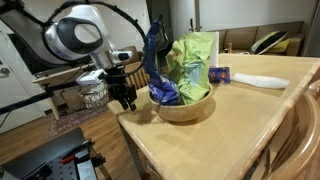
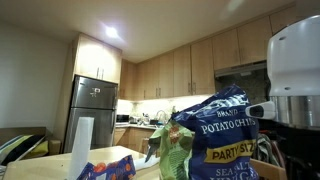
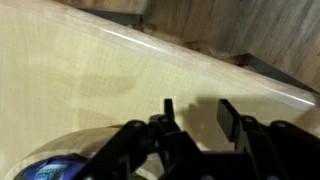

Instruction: Place the potato chips bag in the bowl then move the bowl to the middle of the table

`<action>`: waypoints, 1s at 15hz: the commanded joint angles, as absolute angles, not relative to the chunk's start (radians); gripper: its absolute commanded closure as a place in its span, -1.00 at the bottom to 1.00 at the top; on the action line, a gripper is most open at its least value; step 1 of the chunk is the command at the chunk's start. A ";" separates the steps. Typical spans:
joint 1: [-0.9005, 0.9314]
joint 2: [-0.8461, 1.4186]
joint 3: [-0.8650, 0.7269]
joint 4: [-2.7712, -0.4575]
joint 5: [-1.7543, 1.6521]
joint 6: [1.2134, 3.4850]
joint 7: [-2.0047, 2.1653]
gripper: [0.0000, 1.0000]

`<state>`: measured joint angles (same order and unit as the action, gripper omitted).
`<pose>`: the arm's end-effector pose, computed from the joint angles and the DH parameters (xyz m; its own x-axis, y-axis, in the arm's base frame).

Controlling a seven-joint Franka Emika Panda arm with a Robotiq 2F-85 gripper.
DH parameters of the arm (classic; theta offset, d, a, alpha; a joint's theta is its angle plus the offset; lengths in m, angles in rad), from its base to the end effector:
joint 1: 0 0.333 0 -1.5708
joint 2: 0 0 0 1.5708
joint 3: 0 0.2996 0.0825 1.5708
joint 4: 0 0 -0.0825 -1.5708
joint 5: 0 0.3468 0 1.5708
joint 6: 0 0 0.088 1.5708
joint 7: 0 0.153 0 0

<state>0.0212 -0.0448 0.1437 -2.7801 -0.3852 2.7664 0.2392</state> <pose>0.3663 0.0699 0.1989 0.9588 0.2814 0.0380 0.2730 -0.9503 0.1495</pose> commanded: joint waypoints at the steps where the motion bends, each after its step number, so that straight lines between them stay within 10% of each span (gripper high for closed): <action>1: 0.006 -0.022 0.134 -2.774 -0.444 2.799 0.260 0.60; 4: -0.010 -0.022 0.127 -2.763 -0.533 2.793 0.342 0.99; 15: -0.006 0.014 0.147 -2.694 -0.738 2.768 0.591 0.98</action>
